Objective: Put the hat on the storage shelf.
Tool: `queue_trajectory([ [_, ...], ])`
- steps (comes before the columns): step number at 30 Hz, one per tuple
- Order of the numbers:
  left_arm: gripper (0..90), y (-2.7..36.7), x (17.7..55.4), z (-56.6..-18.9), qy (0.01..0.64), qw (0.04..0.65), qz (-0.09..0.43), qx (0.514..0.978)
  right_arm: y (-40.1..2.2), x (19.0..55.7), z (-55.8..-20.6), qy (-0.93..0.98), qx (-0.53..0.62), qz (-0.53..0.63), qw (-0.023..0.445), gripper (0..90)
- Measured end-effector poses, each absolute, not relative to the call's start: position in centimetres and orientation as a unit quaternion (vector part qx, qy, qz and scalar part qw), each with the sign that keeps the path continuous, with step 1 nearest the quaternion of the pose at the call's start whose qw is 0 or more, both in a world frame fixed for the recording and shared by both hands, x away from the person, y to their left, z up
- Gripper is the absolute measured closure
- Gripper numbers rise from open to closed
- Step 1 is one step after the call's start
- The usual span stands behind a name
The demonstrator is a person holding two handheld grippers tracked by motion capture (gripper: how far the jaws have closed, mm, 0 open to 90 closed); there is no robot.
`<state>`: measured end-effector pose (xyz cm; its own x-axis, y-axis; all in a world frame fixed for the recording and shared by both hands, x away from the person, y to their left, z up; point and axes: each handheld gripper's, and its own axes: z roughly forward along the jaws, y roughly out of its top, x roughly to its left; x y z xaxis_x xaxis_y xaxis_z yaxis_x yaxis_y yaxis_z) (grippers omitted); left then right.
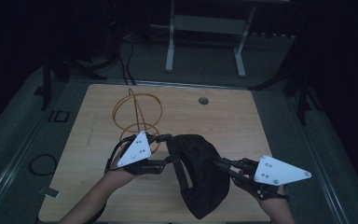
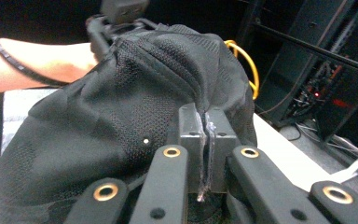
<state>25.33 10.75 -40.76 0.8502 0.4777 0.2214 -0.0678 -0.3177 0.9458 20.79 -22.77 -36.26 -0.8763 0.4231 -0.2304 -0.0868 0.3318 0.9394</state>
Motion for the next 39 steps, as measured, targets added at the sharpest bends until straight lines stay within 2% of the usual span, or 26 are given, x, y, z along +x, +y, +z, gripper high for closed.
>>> queue_trajectory([
  [5,35.1,12.7,25.1,-41.7,0.157,0.561,0.242,0.776,-23.2,21.8,-35.8,0.775,0.127,0.571,0.239,87.6],
  [21,2.1,19.3,24.5,-47.7,0.284,0.519,0.251,0.766,-21.9,26.8,-32.7,0.747,0.174,0.576,0.283,87.6],
  [27,2.0,20.9,23.9,-49.9,0.317,0.492,0.278,0.762,-20.6,28.7,-31.1,0.738,0.184,0.581,0.289,87.6],
  [39,2.1,22.6,22.9,-53.7,0.361,0.481,0.274,0.750,-16.3,31.9,-29.3,0.745,0.181,0.576,0.285,87.6],
])
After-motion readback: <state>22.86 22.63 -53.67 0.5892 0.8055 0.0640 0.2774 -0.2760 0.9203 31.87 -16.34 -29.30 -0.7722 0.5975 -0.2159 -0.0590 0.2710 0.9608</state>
